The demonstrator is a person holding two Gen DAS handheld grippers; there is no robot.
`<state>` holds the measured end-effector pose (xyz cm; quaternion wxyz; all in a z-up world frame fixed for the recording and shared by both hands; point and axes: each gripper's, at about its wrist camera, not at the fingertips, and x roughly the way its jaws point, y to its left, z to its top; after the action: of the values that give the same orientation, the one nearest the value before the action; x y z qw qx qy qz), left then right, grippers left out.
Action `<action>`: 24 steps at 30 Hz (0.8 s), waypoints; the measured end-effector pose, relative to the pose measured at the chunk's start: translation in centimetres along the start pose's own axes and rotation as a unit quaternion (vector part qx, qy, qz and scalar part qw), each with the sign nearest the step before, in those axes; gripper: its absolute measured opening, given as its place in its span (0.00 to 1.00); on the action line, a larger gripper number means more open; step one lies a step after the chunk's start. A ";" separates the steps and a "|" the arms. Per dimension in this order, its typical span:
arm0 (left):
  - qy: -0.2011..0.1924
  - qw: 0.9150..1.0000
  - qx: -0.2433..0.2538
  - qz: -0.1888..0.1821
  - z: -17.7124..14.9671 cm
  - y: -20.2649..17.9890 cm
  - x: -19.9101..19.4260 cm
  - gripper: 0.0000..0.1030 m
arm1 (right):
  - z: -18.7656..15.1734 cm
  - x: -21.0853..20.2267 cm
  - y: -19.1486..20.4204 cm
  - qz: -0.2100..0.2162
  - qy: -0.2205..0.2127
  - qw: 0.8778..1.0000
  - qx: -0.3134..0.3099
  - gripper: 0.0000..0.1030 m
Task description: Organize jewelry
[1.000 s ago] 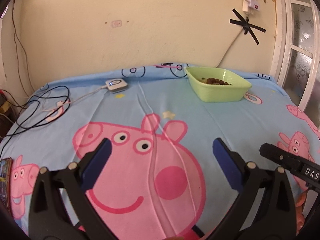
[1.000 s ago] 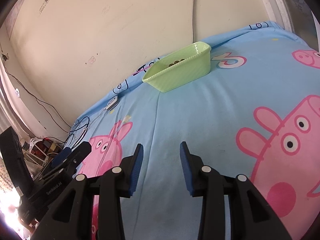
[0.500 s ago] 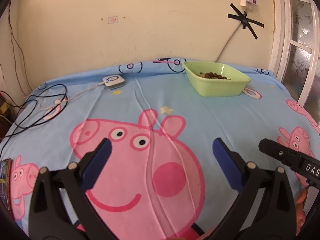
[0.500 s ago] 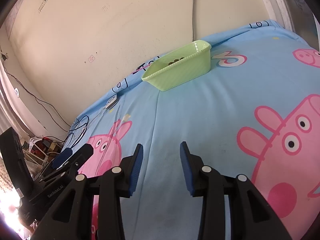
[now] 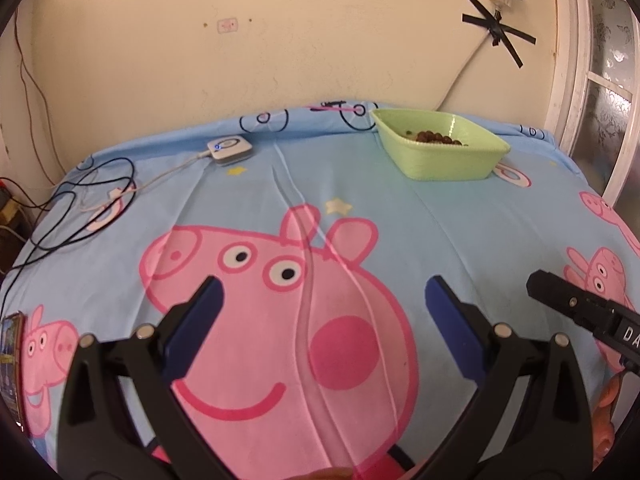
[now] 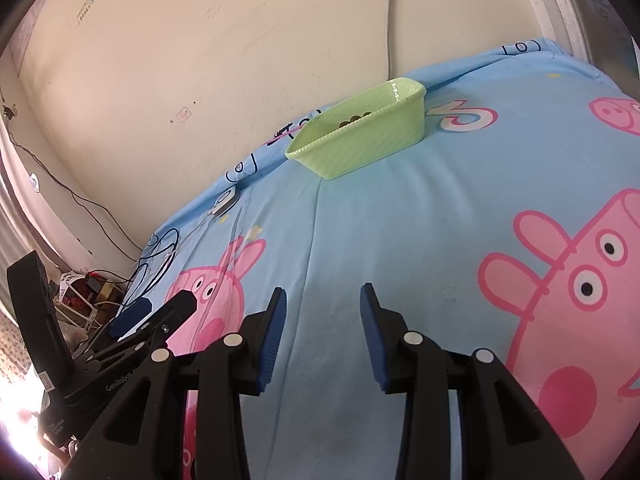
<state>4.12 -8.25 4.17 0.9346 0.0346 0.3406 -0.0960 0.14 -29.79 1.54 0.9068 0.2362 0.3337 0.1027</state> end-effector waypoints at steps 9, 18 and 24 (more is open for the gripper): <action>0.014 1.000 -0.001 -0.012 -0.2 0.1 0.3 0.94 | 0.0 -0.1 -0.1 0.000 -0.003 1.000 0.004 0.13; 0.031 0.999 0.004 -0.002 -0.5 -0.1 0.8 0.94 | 0.0 -0.3 -0.1 0.004 -0.007 1.000 0.006 0.13; 0.036 0.999 0.003 0.003 -0.5 0.0 1.0 0.94 | 0.0 -0.3 -0.1 0.004 -0.007 1.000 0.006 0.13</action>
<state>4.59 -8.33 3.16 0.9220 0.0417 0.3736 -0.0928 -0.13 -30.03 1.65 0.9071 0.2438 0.3273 0.1025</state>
